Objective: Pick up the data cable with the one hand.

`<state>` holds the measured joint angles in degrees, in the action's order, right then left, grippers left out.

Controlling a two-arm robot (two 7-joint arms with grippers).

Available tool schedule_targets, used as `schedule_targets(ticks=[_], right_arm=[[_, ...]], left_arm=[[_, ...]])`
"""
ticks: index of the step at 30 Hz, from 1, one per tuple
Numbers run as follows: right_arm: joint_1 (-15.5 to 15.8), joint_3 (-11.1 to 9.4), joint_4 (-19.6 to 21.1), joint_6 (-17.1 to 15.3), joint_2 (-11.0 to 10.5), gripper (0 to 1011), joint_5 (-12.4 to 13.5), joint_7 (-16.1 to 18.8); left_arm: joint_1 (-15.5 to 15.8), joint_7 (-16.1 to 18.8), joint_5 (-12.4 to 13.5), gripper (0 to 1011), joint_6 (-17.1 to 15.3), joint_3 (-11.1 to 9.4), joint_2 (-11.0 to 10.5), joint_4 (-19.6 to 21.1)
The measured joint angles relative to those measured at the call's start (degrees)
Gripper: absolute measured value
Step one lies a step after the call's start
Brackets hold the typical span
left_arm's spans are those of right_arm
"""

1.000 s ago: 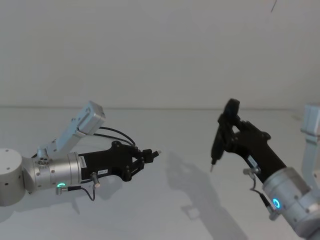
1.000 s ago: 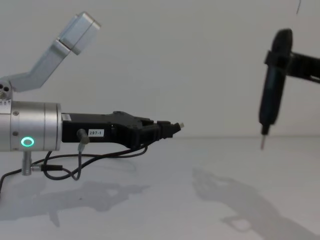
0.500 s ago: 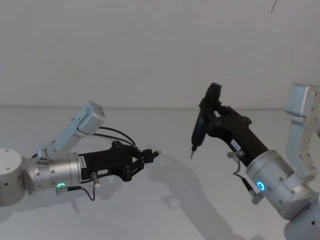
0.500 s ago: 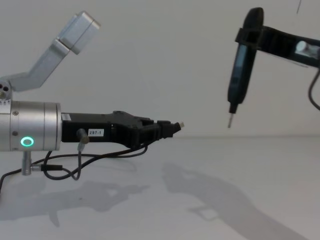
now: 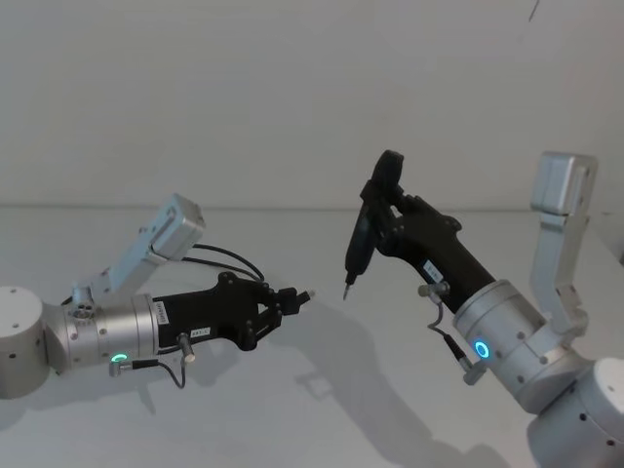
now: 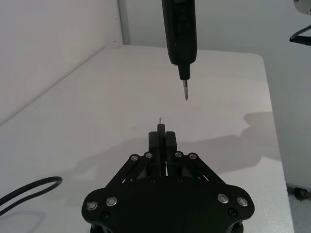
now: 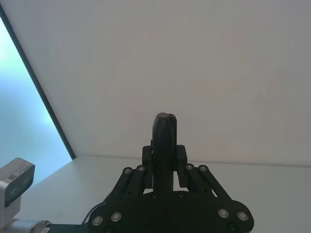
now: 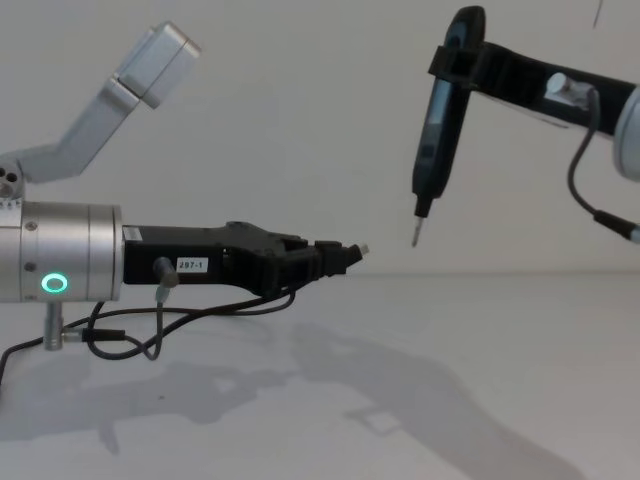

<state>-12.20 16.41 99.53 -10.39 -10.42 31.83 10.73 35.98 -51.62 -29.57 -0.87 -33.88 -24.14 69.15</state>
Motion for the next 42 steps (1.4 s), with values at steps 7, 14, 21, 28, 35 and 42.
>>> schedule_targets(ticks=[7, 14, 21, 28, 35, 42], right_arm=[[-0.9, 0.9, -1.4, 0.7, 0.5, 279, 0.5, 0.4], [-1.7, 1.5, -2.7, 1.4, 0.9, 279, 0.8, 0.5], [-2.3, 2.1, -3.7, 2.7, 1.1, 279, 0.8, 0.7], [-2.4, 2.6, -4.3, 3.4, 1.1, 279, 1.1, 1.0], [-2.5, 3.5, -5.1, 3.9, 1.2, 279, 1.2, 0.9], [-2.7, 4.0, -5.8, 4.3, 1.3, 279, 1.3, 0.7]], left_arm=[[0.0, 0.0, 0.0, 72, 0.0, 0.0, 0.0, 0.0], [0.0, 0.0, 0.0, 72, 0.0, 0.0, 0.0, 0.0], [0.0, 0.0, 0.0, 72, 0.0, 0.0, 0.0, 0.0], [0.0, 0.0, 0.0, 72, 0.0, 0.0, 0.0, 0.0], [0.0, 0.0, 0.0, 72, 0.0, 0.0, 0.0, 0.0], [0.0, 0.0, 0.0, 72, 0.0, 0.0, 0.0, 0.0]])
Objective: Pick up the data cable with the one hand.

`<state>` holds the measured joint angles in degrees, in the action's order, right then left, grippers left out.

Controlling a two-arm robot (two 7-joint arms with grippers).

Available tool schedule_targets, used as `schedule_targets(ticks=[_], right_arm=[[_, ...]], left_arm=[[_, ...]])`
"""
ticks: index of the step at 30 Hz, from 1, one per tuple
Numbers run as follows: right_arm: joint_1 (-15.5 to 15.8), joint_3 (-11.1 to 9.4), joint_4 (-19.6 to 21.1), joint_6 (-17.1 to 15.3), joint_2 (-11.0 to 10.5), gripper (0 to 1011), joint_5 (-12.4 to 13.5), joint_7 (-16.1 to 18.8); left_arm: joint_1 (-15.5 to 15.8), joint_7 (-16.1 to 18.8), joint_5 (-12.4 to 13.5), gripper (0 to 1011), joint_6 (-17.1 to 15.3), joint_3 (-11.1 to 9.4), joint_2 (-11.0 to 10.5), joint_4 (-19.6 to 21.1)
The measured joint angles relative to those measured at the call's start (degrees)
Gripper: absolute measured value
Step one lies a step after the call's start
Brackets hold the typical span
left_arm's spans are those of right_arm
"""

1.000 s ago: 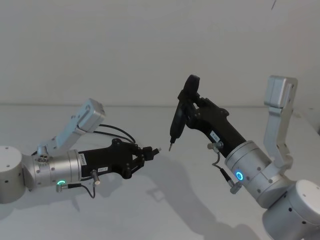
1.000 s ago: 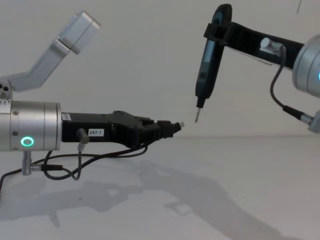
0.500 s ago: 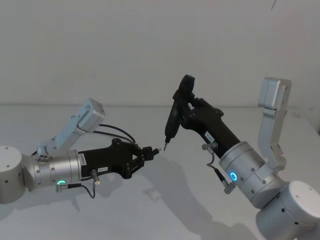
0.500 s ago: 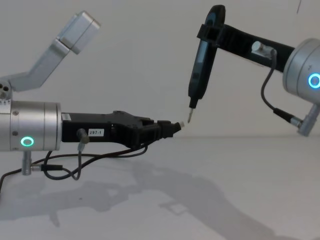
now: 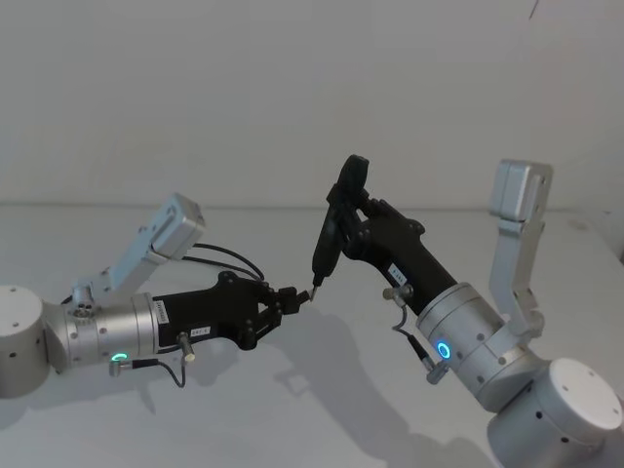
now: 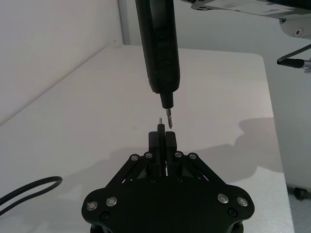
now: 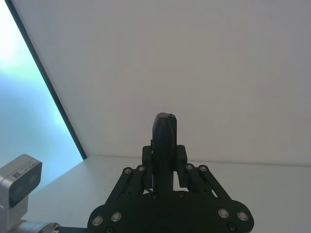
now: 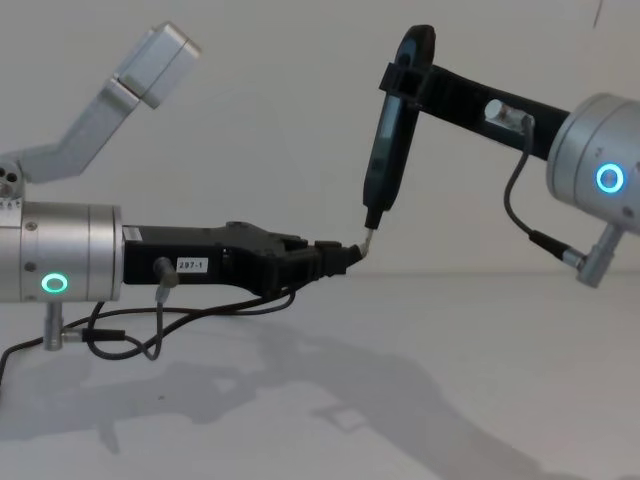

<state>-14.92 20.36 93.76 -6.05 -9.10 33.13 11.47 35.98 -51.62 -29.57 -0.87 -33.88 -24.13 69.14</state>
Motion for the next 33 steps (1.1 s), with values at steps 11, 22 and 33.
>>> schedule_targets(ticks=[11, 22, 33], right_arm=[[-0.8, 0.3, -1.7, 1.0, 0.2, 279, 0.0, 0.0], [-1.9, 0.2, -3.5, 1.9, 0.4, 279, -0.2, 0.5], [-2.5, -0.1, -4.2, 2.0, 0.3, 279, 0.0, 1.1]], left_arm=[[0.0, 0.0, 0.0, 72, 0.0, 0.0, 0.0, 0.0], [0.0, 0.0, 0.0, 72, 0.0, 0.0, 0.0, 0.0], [0.0, 0.0, 0.0, 72, 0.0, 0.0, 0.0, 0.0]])
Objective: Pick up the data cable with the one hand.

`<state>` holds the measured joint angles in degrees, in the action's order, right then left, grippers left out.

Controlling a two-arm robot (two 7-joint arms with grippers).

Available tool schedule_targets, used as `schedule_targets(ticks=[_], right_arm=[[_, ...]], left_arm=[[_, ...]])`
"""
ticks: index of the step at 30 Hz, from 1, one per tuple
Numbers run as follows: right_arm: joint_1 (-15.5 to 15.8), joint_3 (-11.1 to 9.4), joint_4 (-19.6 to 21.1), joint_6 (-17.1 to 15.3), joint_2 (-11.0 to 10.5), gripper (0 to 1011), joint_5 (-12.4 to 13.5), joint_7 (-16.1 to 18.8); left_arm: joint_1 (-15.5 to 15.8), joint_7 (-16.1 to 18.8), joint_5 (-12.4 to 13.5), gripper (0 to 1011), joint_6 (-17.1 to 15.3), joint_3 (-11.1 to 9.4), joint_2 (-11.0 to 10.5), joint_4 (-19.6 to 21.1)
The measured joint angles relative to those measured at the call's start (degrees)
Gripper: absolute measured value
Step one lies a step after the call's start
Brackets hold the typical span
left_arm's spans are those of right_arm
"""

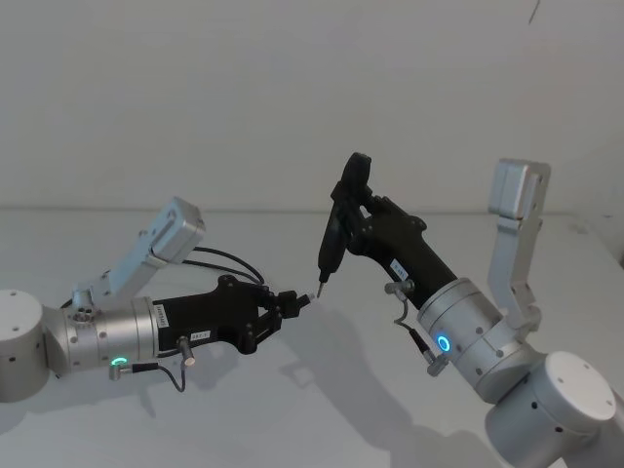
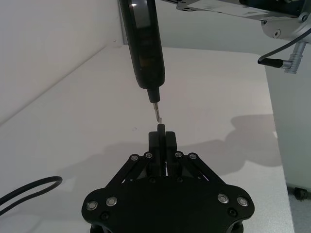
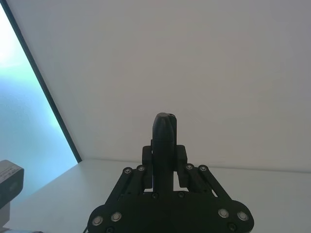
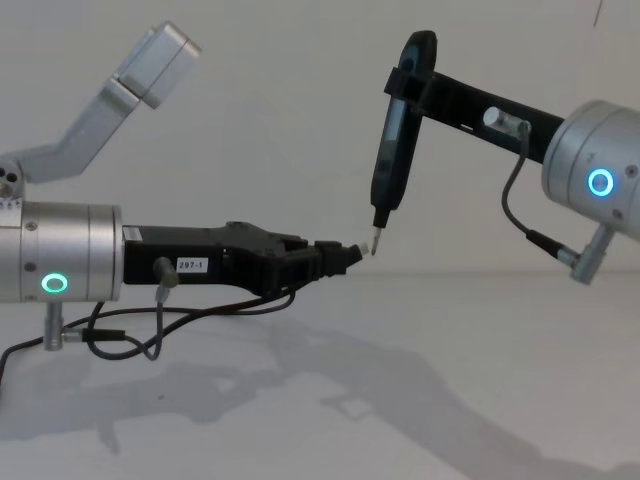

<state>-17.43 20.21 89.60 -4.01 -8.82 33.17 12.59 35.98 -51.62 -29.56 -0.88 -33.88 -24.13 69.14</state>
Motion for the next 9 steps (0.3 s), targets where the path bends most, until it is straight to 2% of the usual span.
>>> schedule_targets(ticks=[9], right_arm=[[-0.1, -0.1, 0.1, -0.3, -0.3, 279, 0.6, 0.3]], left_arm=[[0.0, 0.0, 0.0, 72, 0.0, 0.0, 0.0, 0.0]])
